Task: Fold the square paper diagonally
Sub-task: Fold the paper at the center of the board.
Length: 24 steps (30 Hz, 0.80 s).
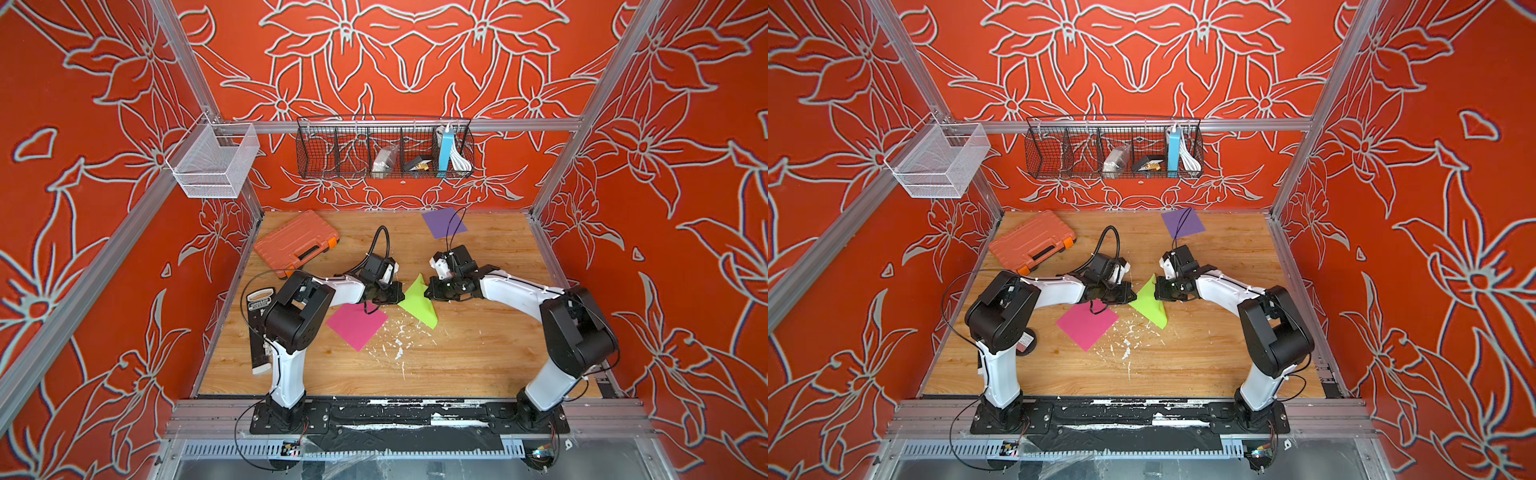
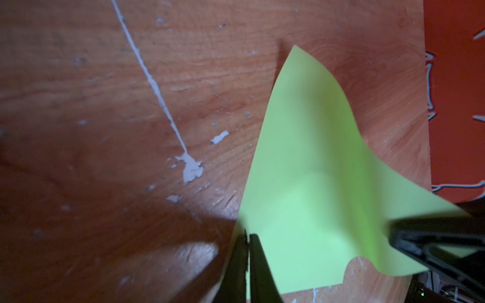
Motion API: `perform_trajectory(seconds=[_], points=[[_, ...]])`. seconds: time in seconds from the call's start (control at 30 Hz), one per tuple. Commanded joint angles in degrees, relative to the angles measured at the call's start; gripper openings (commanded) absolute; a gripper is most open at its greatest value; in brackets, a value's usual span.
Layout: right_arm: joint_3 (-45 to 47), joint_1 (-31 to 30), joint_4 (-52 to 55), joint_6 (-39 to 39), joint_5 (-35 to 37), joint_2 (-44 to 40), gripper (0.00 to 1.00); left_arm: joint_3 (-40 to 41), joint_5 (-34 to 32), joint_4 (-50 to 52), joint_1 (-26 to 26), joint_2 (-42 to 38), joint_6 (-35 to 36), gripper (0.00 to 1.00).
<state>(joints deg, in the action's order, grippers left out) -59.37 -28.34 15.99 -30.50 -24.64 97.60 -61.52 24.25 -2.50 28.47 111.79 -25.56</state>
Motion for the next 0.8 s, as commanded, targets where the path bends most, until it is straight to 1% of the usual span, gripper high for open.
perform_trajectory(seconds=[0.0,0.3,0.77], points=[[-2.2,-0.7,-0.6,-0.6,-0.6,1.6,0.0,0.2,-1.4,3.1,0.4,-0.8,0.6,0.1],[-3.9,-2.1,-1.7,-1.4,-0.8,4.7,0.01,0.3,-1.4,3.2,0.4,-1.1,0.7,0.1],[-6.6,-3.8,-1.0,-0.6,-0.7,9.2,0.02,0.3,-1.6,3.2,0.4,-1.4,0.9,0.1]])
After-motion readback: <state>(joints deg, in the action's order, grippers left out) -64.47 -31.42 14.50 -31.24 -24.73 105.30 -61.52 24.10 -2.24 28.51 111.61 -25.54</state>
